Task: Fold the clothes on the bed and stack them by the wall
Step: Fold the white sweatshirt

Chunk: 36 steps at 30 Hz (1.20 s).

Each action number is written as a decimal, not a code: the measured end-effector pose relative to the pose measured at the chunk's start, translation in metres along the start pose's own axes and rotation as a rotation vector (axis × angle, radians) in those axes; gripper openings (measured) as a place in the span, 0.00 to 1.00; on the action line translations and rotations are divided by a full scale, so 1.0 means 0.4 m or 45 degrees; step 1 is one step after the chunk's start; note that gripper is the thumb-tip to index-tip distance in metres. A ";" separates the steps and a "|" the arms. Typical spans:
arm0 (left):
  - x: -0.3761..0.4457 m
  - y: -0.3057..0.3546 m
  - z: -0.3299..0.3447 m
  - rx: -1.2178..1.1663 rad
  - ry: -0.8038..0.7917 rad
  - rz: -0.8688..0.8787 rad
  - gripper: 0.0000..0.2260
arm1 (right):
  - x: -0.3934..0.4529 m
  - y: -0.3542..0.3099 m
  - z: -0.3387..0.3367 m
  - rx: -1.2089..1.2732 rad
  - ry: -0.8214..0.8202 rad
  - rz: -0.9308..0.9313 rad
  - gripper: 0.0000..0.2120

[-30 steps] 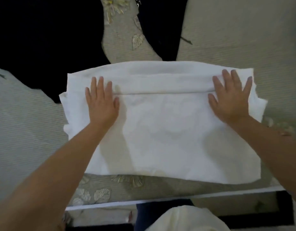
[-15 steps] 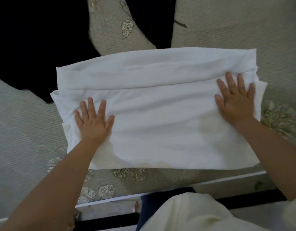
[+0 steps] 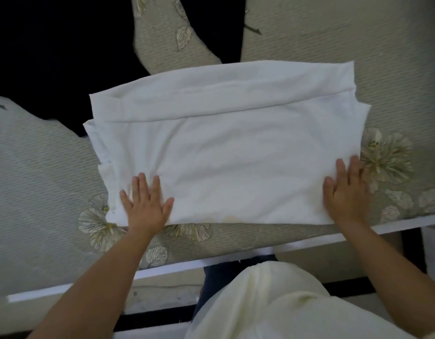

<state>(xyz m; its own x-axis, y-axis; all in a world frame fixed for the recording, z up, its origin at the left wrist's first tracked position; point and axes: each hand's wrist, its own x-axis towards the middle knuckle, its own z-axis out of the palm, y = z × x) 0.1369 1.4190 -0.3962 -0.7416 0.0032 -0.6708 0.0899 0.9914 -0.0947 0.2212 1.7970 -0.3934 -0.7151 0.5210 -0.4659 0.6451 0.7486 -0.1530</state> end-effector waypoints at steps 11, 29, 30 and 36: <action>-0.078 -0.002 -0.010 -0.150 0.225 -0.100 0.25 | -0.005 -0.001 -0.019 0.549 0.076 0.464 0.21; 0.044 0.822 -0.320 0.639 0.287 1.307 0.25 | -0.090 -0.018 -0.074 0.367 -0.100 0.277 0.14; 0.050 0.852 -0.322 0.698 0.274 1.327 0.26 | -0.094 -0.010 -0.074 0.382 -0.104 0.248 0.13; 0.073 0.918 -0.329 0.999 0.139 1.458 0.23 | -0.120 0.013 -0.096 0.479 -0.158 0.068 0.10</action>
<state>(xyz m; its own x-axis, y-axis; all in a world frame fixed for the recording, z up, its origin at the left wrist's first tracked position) 0.0609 1.8003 -0.3536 -0.0468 0.8002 -0.5979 0.9936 0.0988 0.0544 0.2487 1.7917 -0.3382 -0.6549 0.4846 -0.5799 0.7505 0.5073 -0.4236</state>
